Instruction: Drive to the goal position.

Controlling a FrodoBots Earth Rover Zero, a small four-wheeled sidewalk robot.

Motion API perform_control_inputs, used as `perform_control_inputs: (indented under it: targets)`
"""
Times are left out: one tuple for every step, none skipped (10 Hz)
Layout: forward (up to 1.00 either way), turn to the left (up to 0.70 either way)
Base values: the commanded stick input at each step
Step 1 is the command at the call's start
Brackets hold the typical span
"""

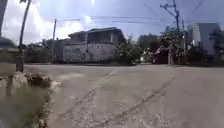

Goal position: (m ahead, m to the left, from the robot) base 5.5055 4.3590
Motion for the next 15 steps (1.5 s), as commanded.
perform_control_inputs:
  targets:
    - [1.0, 0.35]
    - [1.0, 0.35]
    - [1.0, 0.35]
    - [1.0, 0.4]
    - [1.0, 0.4]
    - [1.0, 0.4]
    - [1.0, 0.4]
    - [1.0, 0.4]
    - [1.0, 0.4]
    - [1.0, 0.4]
    - [1.0, 0.16]
    - [0.99, 0.0]
    - [0.98, 0.0]
    - [0.97, 0.0]
    - [0.98, 0.0]
